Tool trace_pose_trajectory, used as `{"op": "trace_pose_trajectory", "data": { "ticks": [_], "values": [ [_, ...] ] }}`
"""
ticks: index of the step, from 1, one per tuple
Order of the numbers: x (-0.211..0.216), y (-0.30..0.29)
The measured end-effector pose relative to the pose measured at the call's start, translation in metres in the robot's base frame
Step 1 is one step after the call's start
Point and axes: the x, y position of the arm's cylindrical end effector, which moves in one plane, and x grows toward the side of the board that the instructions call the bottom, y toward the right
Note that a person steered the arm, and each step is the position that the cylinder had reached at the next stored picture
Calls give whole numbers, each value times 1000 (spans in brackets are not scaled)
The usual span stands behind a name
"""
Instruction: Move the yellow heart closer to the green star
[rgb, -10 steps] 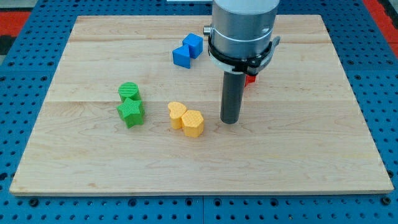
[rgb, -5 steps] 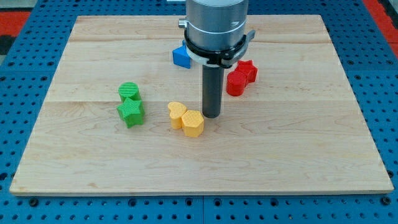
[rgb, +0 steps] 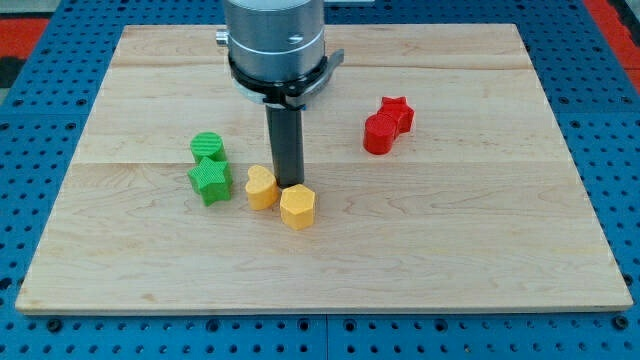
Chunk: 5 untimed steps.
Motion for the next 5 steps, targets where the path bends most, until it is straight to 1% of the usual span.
{"op": "trace_pose_trajectory", "data": {
  "ticks": [3,4,5],
  "values": [
    [0,-19],
    [0,-5],
    [0,45]
  ]
}}
